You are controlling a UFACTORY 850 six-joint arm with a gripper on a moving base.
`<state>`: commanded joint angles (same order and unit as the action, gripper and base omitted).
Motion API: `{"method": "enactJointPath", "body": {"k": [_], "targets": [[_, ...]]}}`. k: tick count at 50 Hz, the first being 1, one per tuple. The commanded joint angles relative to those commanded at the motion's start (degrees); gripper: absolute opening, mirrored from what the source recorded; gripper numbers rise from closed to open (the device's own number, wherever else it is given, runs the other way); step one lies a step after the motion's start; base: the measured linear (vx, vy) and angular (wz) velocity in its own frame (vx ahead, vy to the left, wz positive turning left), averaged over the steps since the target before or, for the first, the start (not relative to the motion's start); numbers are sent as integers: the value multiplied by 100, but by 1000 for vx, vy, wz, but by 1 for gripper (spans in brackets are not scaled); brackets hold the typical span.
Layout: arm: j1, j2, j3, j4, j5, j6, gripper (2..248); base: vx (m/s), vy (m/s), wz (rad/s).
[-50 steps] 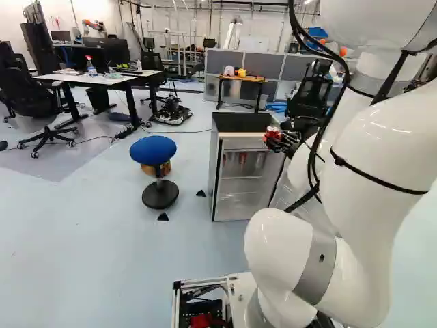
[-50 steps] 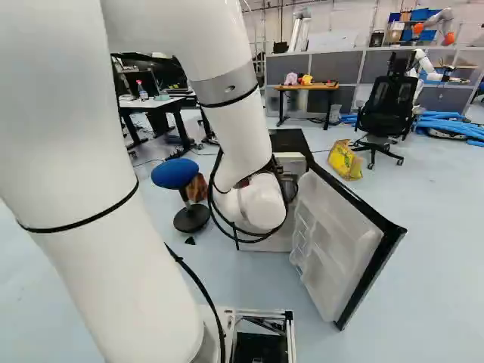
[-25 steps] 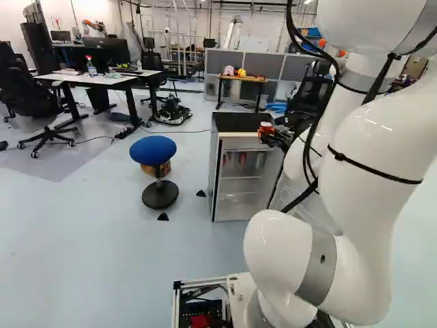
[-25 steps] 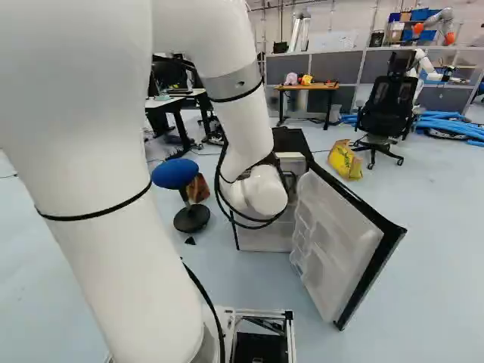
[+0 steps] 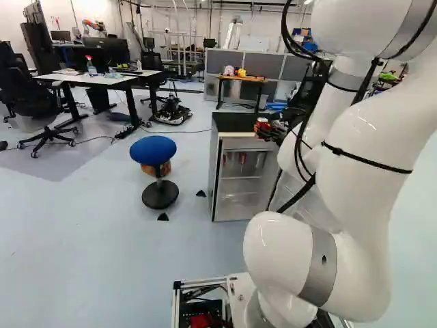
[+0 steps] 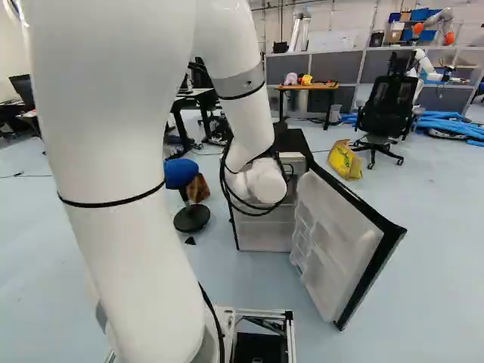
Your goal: Grab a drink from the fridge
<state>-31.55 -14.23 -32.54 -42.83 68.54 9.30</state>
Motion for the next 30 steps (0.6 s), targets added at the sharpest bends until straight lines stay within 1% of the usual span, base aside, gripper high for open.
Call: {"method": "enactJointPath", "body": {"k": [16,30], "targets": [[290,-259,-313,404,-8,0,93,0,0,0],[539,-481,-586,862,-86,0,93,0,0,0]]}}
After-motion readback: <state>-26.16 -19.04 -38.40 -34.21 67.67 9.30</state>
